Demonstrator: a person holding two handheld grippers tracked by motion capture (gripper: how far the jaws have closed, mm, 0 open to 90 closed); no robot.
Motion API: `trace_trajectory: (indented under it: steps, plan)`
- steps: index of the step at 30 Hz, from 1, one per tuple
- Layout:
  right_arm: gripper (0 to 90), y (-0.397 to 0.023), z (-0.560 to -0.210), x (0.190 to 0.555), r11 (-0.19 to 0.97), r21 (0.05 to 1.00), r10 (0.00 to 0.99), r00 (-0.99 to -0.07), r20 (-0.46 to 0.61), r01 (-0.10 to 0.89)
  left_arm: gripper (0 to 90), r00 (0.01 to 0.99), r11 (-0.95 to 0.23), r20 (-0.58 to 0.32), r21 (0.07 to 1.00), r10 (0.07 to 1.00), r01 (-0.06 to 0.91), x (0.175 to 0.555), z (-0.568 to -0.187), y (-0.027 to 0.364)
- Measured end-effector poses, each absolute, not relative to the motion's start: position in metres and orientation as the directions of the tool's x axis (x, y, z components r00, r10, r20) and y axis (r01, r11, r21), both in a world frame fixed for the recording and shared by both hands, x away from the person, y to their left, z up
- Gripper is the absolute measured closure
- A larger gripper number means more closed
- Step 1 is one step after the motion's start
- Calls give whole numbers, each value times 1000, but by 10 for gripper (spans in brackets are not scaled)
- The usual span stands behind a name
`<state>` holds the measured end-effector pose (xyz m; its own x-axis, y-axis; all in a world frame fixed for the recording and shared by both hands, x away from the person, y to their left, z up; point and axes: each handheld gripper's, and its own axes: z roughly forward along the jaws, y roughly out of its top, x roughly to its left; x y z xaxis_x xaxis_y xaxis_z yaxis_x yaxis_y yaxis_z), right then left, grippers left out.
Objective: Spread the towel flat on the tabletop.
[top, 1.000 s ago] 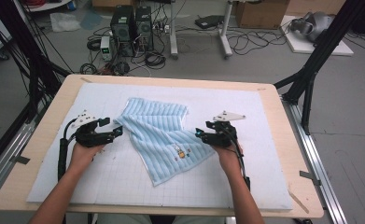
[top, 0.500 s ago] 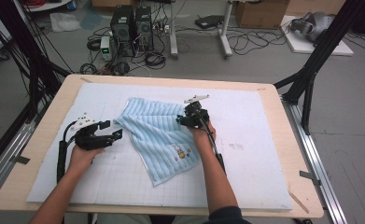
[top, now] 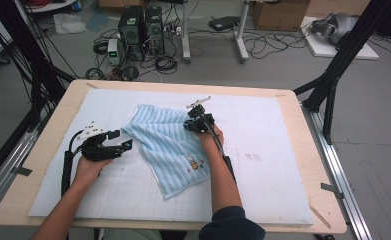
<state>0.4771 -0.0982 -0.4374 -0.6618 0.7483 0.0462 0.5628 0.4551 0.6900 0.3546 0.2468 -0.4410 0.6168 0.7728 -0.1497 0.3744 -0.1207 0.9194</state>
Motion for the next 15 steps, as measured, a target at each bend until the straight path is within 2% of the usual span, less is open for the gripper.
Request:
trace_trajectory:
  steps: [2, 7, 12, 15]
  plan:
    - [864, -105, -437, 480, 431, 695, 769, -638, 52, 576, 275, 614, -121, -149, 918, 775, 377, 355, -442, 246]
    - [865, -120, -433, 482, 409, 696, 852, -520, -60, 591, 279, 608, -125, -148, 915, 780, 384, 355, -444, 247]
    - [861, -146, -425, 483, 320, 717, 933, -338, -125, 619, 280, 609, -125, -150, 914, 778, 385, 355, -445, 245]
    - [834, -160, -423, 483, 272, 721, 951, -295, -98, 638, 281, 615, -134, -147, 913, 775, 386, 355, -446, 244]
